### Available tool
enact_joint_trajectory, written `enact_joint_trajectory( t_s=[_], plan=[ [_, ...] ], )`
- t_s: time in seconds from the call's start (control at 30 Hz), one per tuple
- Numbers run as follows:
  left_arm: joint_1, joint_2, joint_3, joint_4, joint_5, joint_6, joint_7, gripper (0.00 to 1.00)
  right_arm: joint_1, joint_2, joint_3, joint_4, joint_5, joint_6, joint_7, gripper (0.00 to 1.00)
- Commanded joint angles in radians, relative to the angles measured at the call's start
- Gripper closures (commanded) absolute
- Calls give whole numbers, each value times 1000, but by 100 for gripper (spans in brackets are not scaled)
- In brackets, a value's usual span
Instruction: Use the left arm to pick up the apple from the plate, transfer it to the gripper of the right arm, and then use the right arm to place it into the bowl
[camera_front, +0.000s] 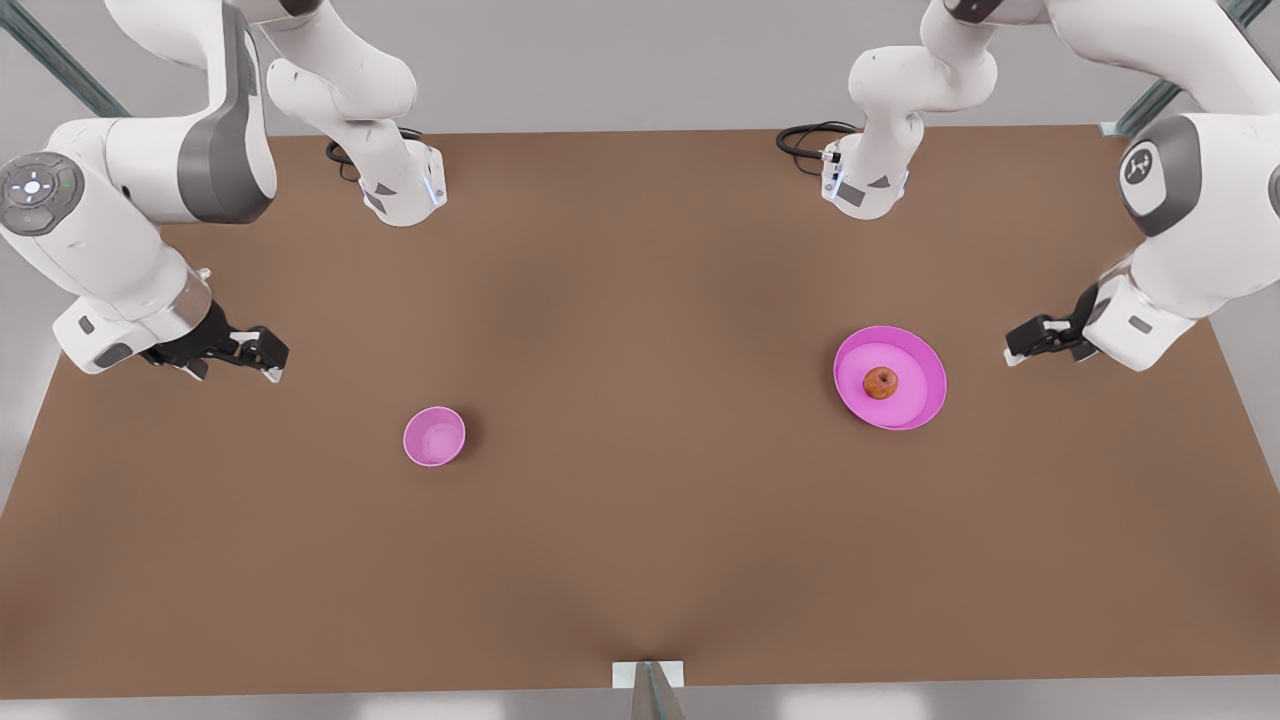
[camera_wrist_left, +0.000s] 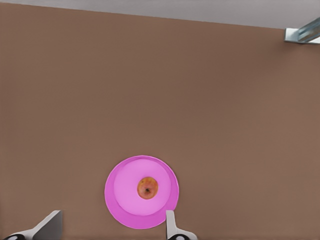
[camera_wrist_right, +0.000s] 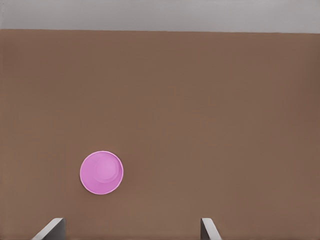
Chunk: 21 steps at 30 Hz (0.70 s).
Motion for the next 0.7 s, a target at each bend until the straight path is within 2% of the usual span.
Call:
enact_joint_trajectory(
  t_s=[0.0, 0.1, 0.17, 0.23, 0.37, 0.5, 0.57, 0.67],
  plan=[
    [-1, 1, 0, 2, 3, -9, 21, 0, -11, -1, 1, -3, 8, 2, -8, 0],
    [1, 16, 1, -9, -1, 1, 22, 0, -20, 4, -1, -6, 47, 2, -20, 0],
    [-4, 15, -2, -130, -9, 121, 19, 0, -29, 8, -1, -7, 48, 0, -58, 0],
    [-22, -48, -3, -343, -17, 322, -37, 0, -29, 10, -1, -7, 48, 0, -60, 0],
    [-73, -126, -5, -641, -18, 575, -170, 0, -29, 10, -1, -7, 48, 0, -60, 0],
    [-54, -96, 0, -783, -18, 725, -170, 0, -29, 10, -1, -7, 48, -1, -60, 0],
    [-110, -65, -2, -862, -12, 871, -271, 0, -29, 10, -1, -7, 48, -3, -60, 0],
    [-105, -71, -2, -975, -12, 1008, -274, 0, -29, 10, -1, -7, 48, -17, -60, 0]
  ],
)
